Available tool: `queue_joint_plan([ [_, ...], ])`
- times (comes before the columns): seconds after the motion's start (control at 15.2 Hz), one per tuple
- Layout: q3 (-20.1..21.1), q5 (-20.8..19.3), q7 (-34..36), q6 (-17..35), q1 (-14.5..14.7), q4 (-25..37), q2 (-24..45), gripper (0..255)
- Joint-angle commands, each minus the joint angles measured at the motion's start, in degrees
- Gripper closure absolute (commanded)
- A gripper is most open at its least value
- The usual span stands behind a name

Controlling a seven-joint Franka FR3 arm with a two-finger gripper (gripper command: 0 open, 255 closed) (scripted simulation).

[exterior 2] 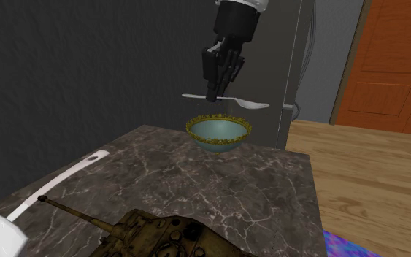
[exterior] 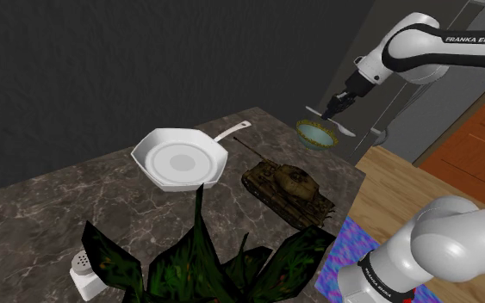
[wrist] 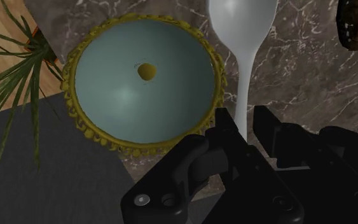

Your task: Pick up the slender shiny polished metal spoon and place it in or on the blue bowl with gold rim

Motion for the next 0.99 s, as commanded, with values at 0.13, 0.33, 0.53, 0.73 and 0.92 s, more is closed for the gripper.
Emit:
queue_joint_plan([
  [0.13,-4.40,1.56,-5.04,-0.26,0.79,7.85,8.18,255],
  [0.33,-6.40,2.86,-7.58,0.12,1.16,10.89,12.00,255],
  [0.53,-6.68,3.14,-8.13,2.42,1.19,9.01,12.48,255],
  [0.73,-6.99,3.50,-8.74,4.73,1.27,7.23,13.09,255],
  [0.92,-7.33,3.95,-9.42,7.05,1.39,5.55,13.83,255],
])
